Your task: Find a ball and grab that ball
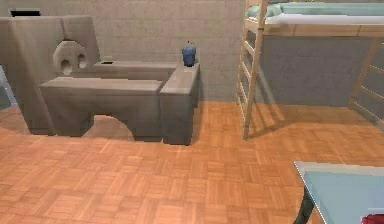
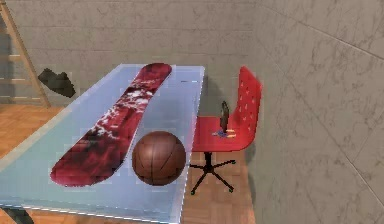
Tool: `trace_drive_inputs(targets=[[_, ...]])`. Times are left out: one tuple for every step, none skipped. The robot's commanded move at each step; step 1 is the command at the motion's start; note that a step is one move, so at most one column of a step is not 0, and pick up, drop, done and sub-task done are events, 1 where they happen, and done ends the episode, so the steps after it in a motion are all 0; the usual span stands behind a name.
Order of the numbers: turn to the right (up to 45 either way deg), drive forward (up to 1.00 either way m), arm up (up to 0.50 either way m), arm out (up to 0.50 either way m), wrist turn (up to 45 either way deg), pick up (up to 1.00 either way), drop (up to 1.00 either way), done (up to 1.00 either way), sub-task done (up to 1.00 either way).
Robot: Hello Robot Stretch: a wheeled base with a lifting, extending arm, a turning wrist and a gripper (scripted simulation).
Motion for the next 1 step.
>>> trace_drive_inputs(targets=[[0.0,0.00,0.38,0.00,0.0,0.00,0.00,0.00,0.00]])
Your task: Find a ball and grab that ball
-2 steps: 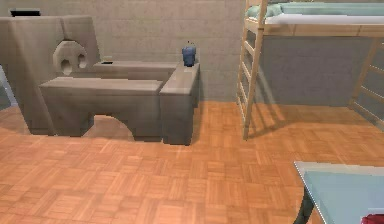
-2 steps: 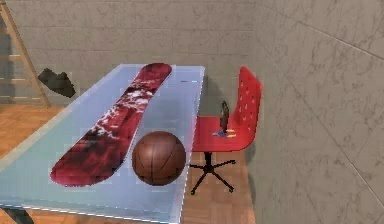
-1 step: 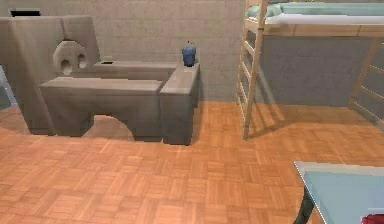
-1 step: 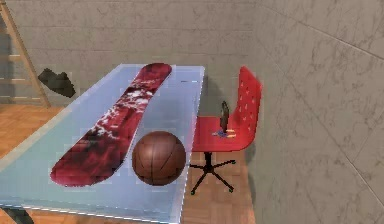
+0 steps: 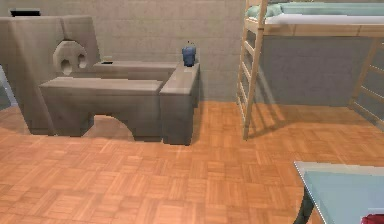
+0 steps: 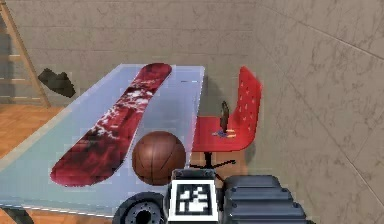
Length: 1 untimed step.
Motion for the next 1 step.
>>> trace_drive_inputs(targets=[[0.0,0.00,0.00,0.28,0.0,0.00,0.00,0.00,0.00]])
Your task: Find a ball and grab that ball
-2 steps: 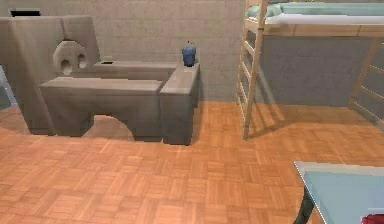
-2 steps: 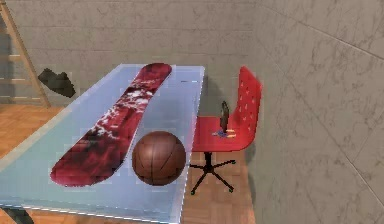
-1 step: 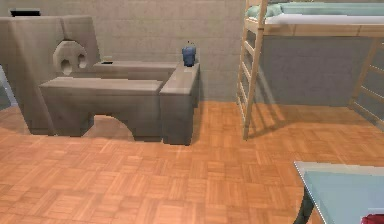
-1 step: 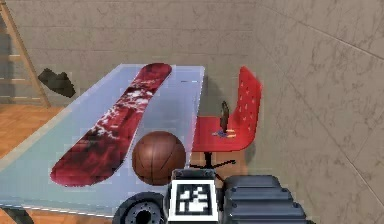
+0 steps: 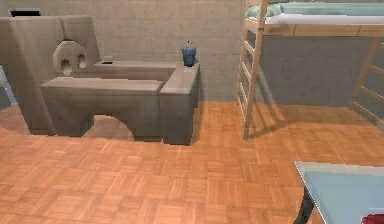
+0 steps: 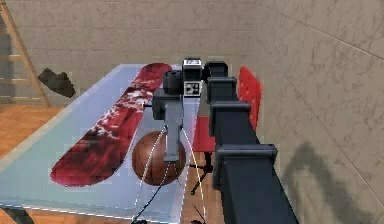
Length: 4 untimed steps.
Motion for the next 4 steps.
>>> trace_drive_inputs(targets=[[0.0,0.00,0.00,0.00,45.0,0.00,0.00,0.00,0.00],[0.0,0.00,0.00,0.00,45.0,0.00,0.00,0.00,0.00],[0.0,0.00,0.00,0.00,45.0,0.00,0.00,0.00,0.00],[0.0,0.00,0.00,0.00,15.0,0.00,0.00,0.00,0.00]])
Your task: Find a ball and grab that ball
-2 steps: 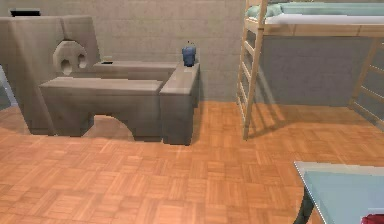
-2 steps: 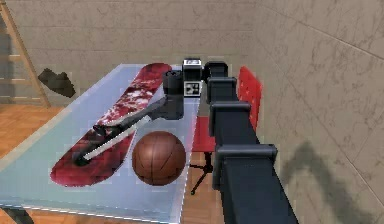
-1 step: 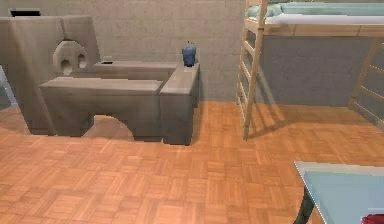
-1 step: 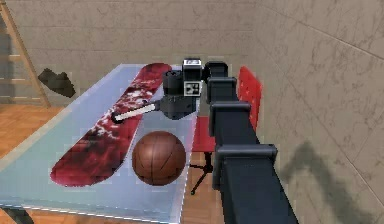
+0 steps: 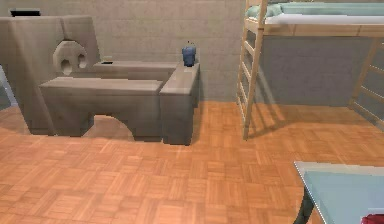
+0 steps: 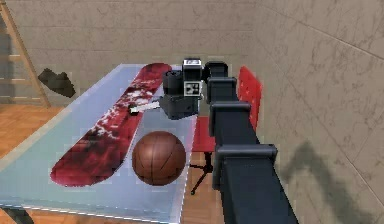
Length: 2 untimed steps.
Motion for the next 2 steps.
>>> trace_drive_inputs(targets=[[0.0,0.00,-0.30,0.00,0.0,0.00,0.00,0.00,0.00],[0.0,0.00,0.00,0.00,0.0,1.00,0.00,0.00,0.00]])
